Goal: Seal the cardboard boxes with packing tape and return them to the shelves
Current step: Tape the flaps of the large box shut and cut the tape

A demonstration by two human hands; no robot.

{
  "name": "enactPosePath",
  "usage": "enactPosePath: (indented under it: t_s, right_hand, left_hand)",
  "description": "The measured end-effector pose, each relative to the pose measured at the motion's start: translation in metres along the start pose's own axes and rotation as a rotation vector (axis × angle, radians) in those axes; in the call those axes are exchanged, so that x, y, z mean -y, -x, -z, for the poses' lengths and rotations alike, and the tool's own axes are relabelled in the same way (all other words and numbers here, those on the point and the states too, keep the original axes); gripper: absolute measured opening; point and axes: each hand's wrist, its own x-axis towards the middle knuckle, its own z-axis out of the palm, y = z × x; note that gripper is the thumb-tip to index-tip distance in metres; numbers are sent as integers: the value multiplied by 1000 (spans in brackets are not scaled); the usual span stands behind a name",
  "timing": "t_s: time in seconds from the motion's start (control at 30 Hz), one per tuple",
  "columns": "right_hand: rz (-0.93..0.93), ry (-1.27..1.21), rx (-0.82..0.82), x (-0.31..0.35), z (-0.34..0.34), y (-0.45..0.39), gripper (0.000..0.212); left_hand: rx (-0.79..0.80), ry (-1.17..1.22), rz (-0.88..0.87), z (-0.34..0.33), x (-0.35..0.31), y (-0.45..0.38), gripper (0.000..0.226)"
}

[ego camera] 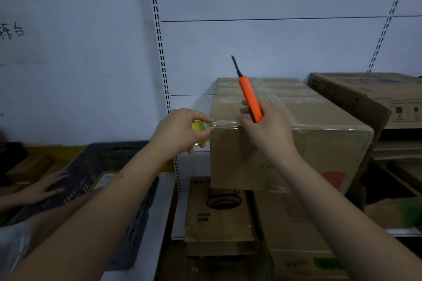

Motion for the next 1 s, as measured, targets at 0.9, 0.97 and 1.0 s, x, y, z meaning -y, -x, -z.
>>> enactPosePath:
  t_s: [0.9, 0.97, 1.0]
  right_hand:
    - [186, -141, 116, -80, 34, 32, 54]
    - [51, -257, 76, -74, 39, 28, 39]
    - [11, -335, 33, -67, 39, 26, 34]
  left_hand:
    - [-102, 364, -67, -47, -3, -8, 10]
    - [-72, 361, -60, -44, -4, -8, 18]
    - [-52, 339, -60, -43, -4, -8, 29]
